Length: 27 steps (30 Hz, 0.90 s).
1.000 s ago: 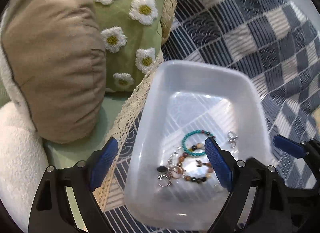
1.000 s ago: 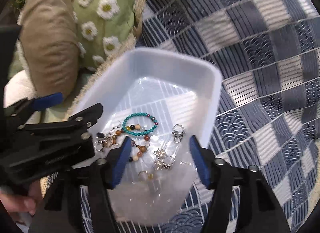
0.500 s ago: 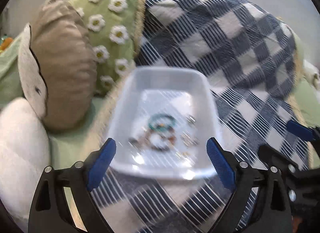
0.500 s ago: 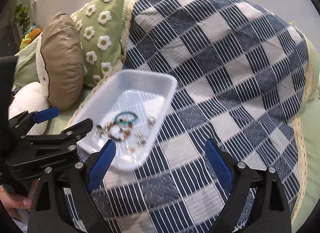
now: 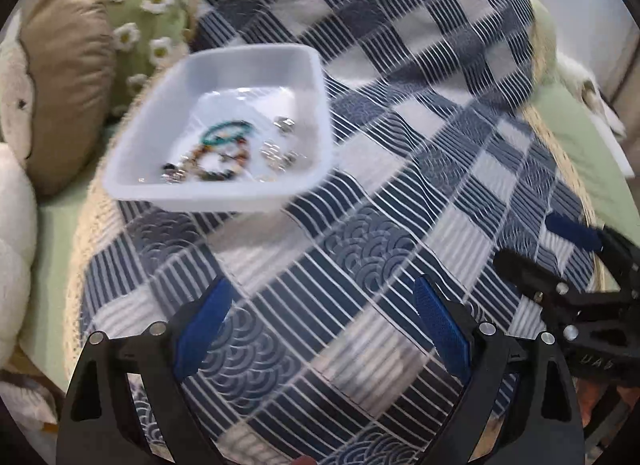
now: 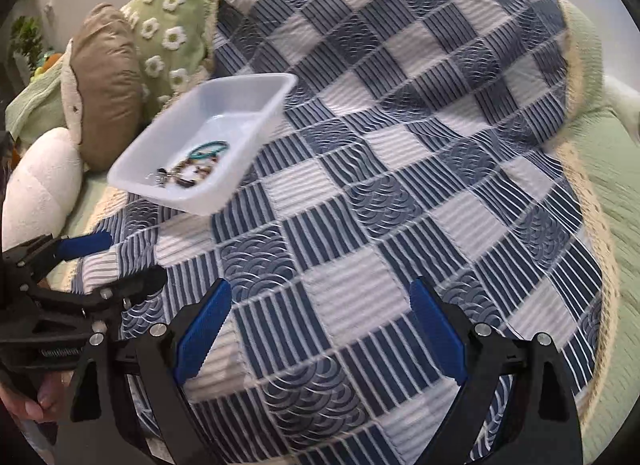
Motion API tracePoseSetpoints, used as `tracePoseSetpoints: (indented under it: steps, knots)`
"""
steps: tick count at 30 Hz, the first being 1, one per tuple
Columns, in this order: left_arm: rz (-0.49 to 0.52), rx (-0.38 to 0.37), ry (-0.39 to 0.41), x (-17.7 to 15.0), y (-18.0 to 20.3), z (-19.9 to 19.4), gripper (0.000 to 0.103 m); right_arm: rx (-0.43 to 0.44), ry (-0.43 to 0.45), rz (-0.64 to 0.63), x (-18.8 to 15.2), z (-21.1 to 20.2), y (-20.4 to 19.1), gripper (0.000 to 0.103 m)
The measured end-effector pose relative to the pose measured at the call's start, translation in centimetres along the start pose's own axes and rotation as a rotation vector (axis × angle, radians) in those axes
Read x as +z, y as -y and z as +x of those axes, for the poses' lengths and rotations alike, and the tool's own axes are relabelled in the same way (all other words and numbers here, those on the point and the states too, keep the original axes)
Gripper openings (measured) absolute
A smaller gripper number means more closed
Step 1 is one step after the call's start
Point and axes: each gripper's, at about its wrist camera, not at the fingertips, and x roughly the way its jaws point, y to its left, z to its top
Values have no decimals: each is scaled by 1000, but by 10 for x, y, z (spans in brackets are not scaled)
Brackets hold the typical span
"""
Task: Organize jewelry
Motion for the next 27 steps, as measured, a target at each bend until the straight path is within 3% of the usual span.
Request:
tracePoseSetpoints:
  steps: [3, 6, 13, 27]
  knots:
    - [47, 40, 17, 1, 18, 3, 88, 15, 5, 47, -1, -3, 11, 89]
    - [55, 67, 20, 3, 25, 6, 88, -62, 36, 38, 1, -8, 13, 89]
    - [37, 45, 17, 10, 31, 10, 88, -39, 27, 89, 2, -10, 26, 89]
    - [26, 64, 15, 10, 24, 8, 88, -53, 9, 67, 1, -7, 22, 89]
